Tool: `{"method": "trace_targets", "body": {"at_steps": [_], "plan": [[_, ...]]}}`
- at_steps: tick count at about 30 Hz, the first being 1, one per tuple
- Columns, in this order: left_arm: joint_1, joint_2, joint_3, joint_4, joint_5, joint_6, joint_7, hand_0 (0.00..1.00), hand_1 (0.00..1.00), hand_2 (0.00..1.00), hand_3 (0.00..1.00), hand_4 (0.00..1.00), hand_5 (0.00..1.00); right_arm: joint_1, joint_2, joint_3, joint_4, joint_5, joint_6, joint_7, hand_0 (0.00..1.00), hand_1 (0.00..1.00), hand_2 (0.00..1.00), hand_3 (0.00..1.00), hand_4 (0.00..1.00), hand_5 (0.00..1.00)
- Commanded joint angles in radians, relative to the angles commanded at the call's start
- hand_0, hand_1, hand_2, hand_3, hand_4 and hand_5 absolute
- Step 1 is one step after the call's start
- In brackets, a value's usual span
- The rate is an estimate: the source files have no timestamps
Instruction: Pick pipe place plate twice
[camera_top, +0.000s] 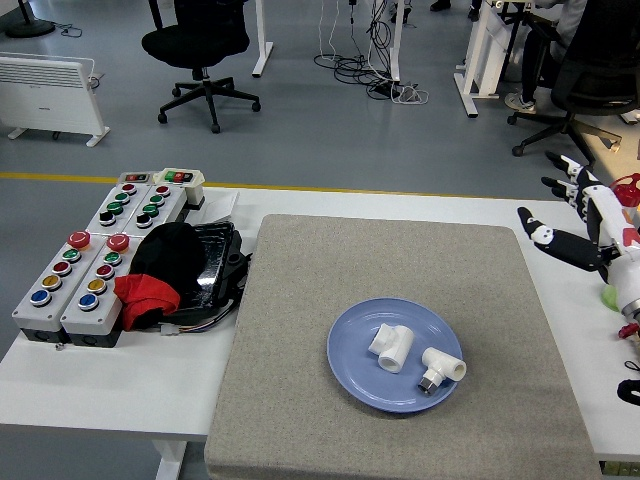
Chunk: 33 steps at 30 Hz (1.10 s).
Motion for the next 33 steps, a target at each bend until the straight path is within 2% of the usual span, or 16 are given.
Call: {"method": "trace_targets", "body": {"at_steps": [2, 13, 20, 33], "plan": [[0.0, 0.0, -0.002, 0.0, 0.003, 0.0, 0.0, 0.721, 0.76, 0.723, 0.676, 0.415, 0.998, -0.022, 0.0, 0.033, -0.002, 0.085, 0.003, -0.009, 0.845, 0.813, 0.906, 0.884, 0.588, 0.525], [0.003, -0.001, -0.009, 0.0, 0.016, -0.001, 0.003, 0.721, 0.76, 0.724, 0.676, 0.415, 0.998, -0.099, -0.002, 0.116, 0.0, 0.53, -0.013, -0.069, 0.821, 0.79, 0.865, 0.853, 0.575, 0.553], [0.007, -0.001, -0.012, 0.0, 0.022, -0.001, 0.004, 0.72, 0.76, 0.723, 0.675, 0.415, 0.998, -0.122, -0.002, 0.131, 0.0, 0.545, -0.025, -0.085, 0.804, 0.775, 0.851, 0.846, 0.556, 0.572], [0.013, -0.002, -0.016, 0.0, 0.029, -0.002, 0.005, 0.72, 0.76, 0.724, 0.675, 0.415, 0.998, -0.133, -0.005, 0.134, 0.001, 0.545, -0.02, -0.1, 0.802, 0.772, 0.85, 0.839, 0.55, 0.58]]}}
